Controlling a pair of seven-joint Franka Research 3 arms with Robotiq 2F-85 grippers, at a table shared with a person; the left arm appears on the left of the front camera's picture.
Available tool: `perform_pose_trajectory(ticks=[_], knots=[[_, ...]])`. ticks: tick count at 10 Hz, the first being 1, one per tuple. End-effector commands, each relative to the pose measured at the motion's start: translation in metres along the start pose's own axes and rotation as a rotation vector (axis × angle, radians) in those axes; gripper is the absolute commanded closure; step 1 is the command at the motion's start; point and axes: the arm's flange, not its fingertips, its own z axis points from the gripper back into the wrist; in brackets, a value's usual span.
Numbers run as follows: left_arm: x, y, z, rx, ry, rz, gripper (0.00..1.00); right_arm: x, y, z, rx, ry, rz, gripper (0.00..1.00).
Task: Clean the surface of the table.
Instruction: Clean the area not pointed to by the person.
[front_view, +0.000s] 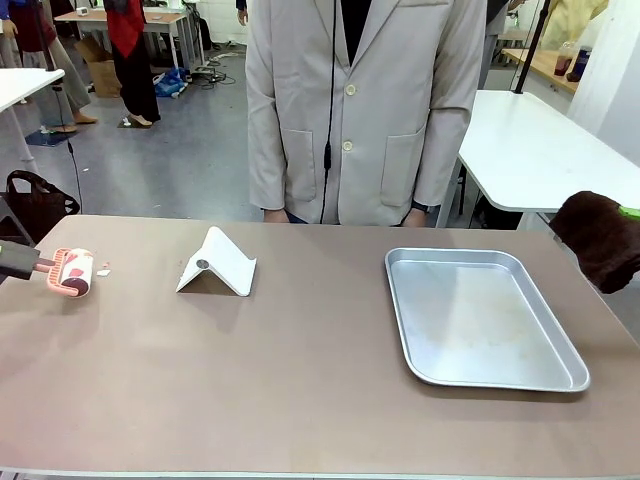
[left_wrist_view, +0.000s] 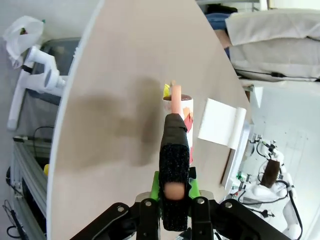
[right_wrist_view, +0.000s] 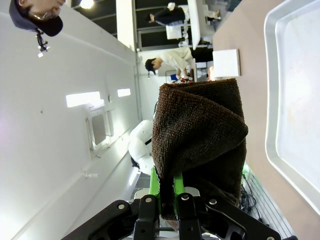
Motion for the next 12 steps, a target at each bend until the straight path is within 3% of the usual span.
perform_pose_trajectory(ticks=[1, 8, 12], knots=[[0.008, -0.003, -0.001, 0.006, -0.022, 0.040, 0.77, -0.001, 0.007, 0.000, 0.015, 0.005, -0.017, 0.88], [0.008, 0.002, -0.045, 0.124, 0.041, 0.010, 0.77, -0.001, 0.007, 0.000, 0.015, 0.005, -0.017, 0.88], [0.011, -0.017, -0.074, 0.141, 0.091, -0.032, 0.77, -0.001, 0.007, 0.000, 0.015, 0.005, -0.017, 0.88]])
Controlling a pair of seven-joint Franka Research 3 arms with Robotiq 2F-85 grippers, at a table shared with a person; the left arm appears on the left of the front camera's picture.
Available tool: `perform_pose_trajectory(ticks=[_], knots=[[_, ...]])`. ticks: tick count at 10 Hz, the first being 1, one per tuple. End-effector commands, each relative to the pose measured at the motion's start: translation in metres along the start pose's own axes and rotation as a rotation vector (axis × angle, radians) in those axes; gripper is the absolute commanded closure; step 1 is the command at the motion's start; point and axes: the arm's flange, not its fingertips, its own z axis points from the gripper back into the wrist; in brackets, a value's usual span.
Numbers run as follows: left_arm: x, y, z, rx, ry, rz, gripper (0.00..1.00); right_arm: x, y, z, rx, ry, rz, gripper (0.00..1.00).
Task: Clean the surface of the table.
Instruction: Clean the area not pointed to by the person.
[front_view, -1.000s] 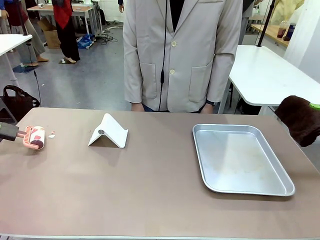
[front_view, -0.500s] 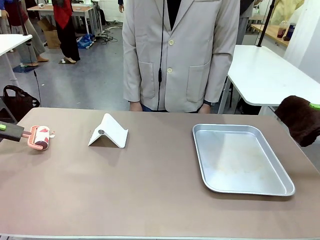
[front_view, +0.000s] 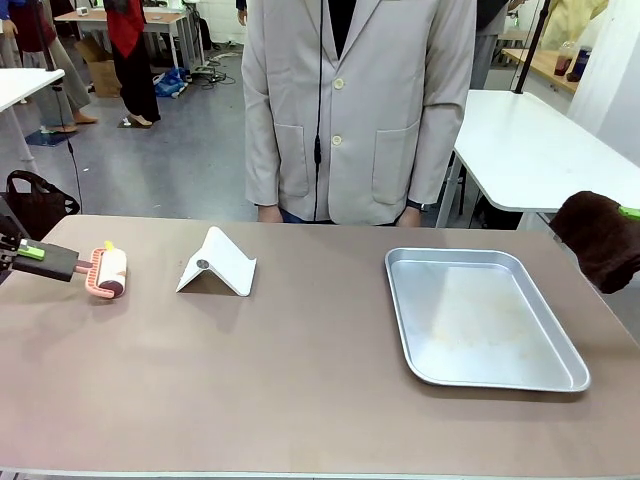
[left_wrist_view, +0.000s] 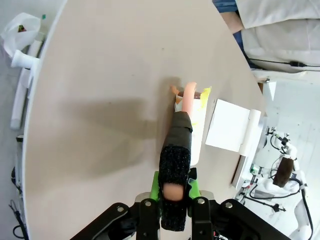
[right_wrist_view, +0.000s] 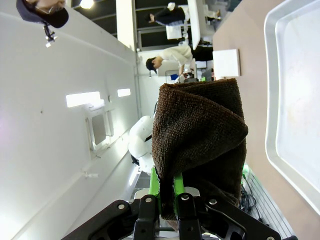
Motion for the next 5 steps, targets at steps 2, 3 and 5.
perform_pose_trajectory(ticks=[2, 3, 5], knots=[[0.001, -0.012, -0.026, 0.058, 0.043, -0.044, 0.77, -0.001, 0.007, 0.000, 0.015, 0.005, -0.016, 0.88], [0.001, -0.023, -0.032, 0.033, 0.054, -0.078, 0.77, -0.001, 0.007, 0.000, 0.015, 0.005, -0.016, 0.88], [0.002, -0.037, -0.036, 0.005, 0.069, -0.109, 0.77, -0.001, 0.007, 0.000, 0.015, 0.005, -0.016, 0.88]])
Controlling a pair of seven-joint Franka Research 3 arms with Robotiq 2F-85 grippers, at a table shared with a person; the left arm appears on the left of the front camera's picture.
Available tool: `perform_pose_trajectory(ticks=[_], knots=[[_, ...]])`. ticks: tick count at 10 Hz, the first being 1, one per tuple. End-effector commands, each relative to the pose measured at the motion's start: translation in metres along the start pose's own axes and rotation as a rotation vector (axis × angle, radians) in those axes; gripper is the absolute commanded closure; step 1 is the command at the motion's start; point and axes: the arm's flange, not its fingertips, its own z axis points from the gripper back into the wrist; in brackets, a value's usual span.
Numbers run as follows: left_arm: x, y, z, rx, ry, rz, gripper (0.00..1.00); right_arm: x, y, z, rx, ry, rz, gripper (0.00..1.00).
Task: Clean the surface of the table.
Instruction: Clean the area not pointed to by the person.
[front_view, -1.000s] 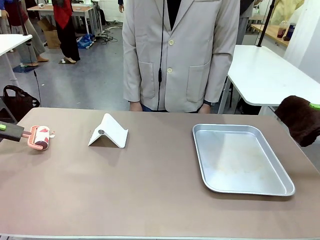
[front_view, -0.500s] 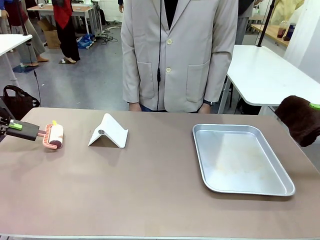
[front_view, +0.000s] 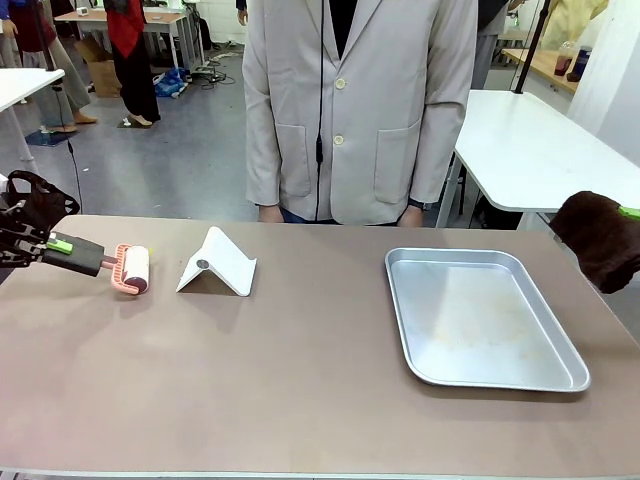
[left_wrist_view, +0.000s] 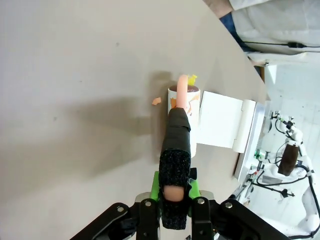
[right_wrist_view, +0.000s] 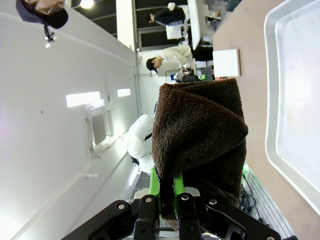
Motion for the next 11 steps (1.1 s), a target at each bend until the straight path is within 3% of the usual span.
perform_pose_trajectory(ticks=[1, 7, 11], knots=[[-0.003, -0.006, 0.001, -0.022, -0.005, -0.039, 0.77, -0.001, 0.007, 0.000, 0.015, 0.005, -0.016, 0.88], [-0.031, -0.021, 0.078, -0.256, -0.054, -0.144, 0.77, -0.001, 0.007, 0.000, 0.015, 0.005, -0.016, 0.88], [-0.071, 0.029, 0.151, -0.342, -0.003, -0.166, 0.77, -0.001, 0.007, 0.000, 0.015, 0.005, -0.016, 0.88]])
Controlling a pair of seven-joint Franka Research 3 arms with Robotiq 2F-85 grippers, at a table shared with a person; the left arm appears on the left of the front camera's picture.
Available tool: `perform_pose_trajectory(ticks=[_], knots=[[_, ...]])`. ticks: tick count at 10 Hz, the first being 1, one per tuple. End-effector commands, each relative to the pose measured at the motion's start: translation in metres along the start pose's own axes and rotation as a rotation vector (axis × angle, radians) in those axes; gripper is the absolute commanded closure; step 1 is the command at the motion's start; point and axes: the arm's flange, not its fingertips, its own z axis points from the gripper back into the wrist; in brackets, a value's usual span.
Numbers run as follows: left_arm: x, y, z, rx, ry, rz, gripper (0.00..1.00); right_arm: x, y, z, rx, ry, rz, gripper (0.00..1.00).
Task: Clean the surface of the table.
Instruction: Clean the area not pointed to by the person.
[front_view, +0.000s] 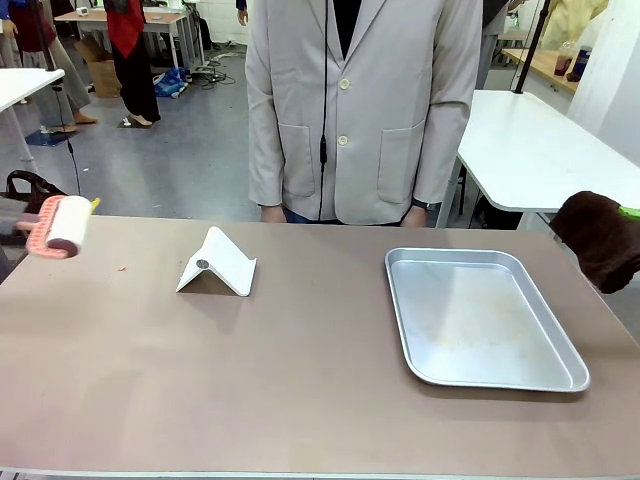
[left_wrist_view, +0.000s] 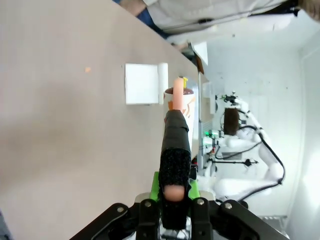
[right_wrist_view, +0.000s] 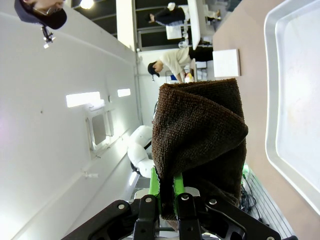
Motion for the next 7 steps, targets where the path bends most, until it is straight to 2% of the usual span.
perform_pose_trajectory(ticks=[1, 3, 4, 5, 7], knots=[[-0.004, 0.025, 0.042, -0.042, 0.016, -0.016, 0.77, -0.001, 0.007, 0.000, 0.015, 0.005, -0.016, 0.88], [-0.007, 0.056, 0.073, -0.049, -0.046, 0.022, 0.77, -0.001, 0.007, 0.000, 0.015, 0.005, -0.016, 0.88], [-0.004, 0.068, 0.078, -0.098, -0.070, 0.080, 0.77, -0.001, 0.007, 0.000, 0.015, 0.005, -0.016, 0.88], [-0.021, 0.044, 0.063, -0.026, -0.036, 0.034, 0.77, -0.001, 0.007, 0.000, 0.015, 0.005, -0.016, 0.88], [-0.021, 0.044, 0.063, -0.026, -0.036, 0.034, 0.77, -0.001, 0.007, 0.000, 0.015, 0.005, -0.016, 0.88]])
